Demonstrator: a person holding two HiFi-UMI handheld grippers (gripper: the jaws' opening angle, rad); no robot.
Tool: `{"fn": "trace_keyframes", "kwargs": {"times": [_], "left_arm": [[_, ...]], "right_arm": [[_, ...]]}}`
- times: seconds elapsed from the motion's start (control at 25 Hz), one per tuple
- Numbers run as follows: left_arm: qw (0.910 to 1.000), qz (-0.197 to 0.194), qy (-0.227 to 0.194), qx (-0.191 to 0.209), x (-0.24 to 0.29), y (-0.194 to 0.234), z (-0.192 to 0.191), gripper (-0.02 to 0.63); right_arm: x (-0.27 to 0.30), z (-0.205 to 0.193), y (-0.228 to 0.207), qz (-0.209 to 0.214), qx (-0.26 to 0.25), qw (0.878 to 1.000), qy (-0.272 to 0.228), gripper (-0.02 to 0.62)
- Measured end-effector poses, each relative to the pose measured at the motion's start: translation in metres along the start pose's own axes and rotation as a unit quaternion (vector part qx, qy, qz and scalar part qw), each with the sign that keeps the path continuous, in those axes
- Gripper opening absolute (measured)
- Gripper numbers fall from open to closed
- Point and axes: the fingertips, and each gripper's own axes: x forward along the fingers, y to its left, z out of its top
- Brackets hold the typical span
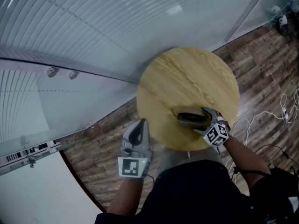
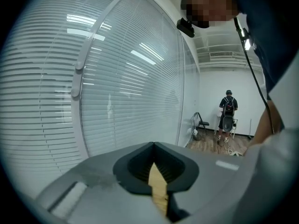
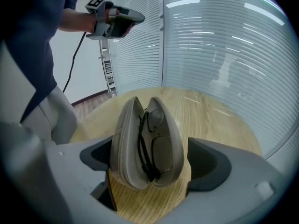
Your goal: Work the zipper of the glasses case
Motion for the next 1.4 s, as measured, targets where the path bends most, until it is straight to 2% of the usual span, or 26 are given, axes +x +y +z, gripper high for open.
{"fn": "trace_keyframes", "kwargs": {"times": [0.2, 0.32, 0.36, 0.44, 0.48, 0.68, 0.8, 0.88, 0.96, 1.16, 1.4], "left_arm": [[0.9998, 0.015, 0.012, 0.0, -0.003, 0.008, -0.013, 0.002], [0.9996, 0.021, 0.02, 0.0, -0.009, 0.012, -0.016, 0.002], [0.9995, 0.025, 0.021, -0.001, -0.01, 0.014, -0.016, 0.002], [0.9992, 0.032, 0.023, -0.004, -0.01, 0.016, -0.017, 0.002], [0.9991, 0.035, 0.024, -0.005, -0.01, 0.017, -0.017, 0.002], [0.9991, 0.035, 0.025, -0.003, -0.01, 0.018, -0.019, 0.002], [0.9992, 0.029, 0.028, -0.005, -0.01, 0.014, -0.02, 0.002], [0.9992, 0.027, 0.029, -0.006, -0.011, 0.012, -0.02, 0.002], [0.9991, 0.027, 0.031, -0.007, -0.012, 0.012, -0.02, 0.002], [0.9988, 0.032, 0.036, -0.012, -0.014, 0.02, -0.026, 0.002], [0.9993, 0.016, 0.03, -0.016, -0.01, 0.012, -0.027, 0.002]], "right_arm": [[0.012, -0.006, 0.005, 0.021, -0.018, 0.999, 0.029, 0.471], [0.013, -0.006, 0.003, 0.021, -0.002, 0.999, 0.028, 0.463], [0.011, -0.004, 0.0, 0.02, 0.006, 1.0, 0.022, 0.433], [0.005, -0.001, -0.005, 0.02, 0.02, 0.999, 0.016, 0.314], [0.004, -0.001, -0.006, 0.024, 0.024, 0.999, 0.017, 0.296], [0.015, 0.002, -0.005, 0.048, 0.039, 0.998, 0.026, 0.312], [0.032, -0.001, 0.0, 0.058, 0.031, 0.996, 0.065, 0.334], [0.037, 0.0, 0.002, 0.061, 0.026, 0.995, 0.074, 0.339], [0.036, 0.003, 0.002, 0.057, 0.027, 0.996, 0.065, 0.315], [0.021, 0.01, 0.0, 0.025, 0.05, 0.998, 0.035, 0.308], [-0.011, 0.039, -0.004, 0.01, 0.104, 0.994, -0.042, 0.301]]}}
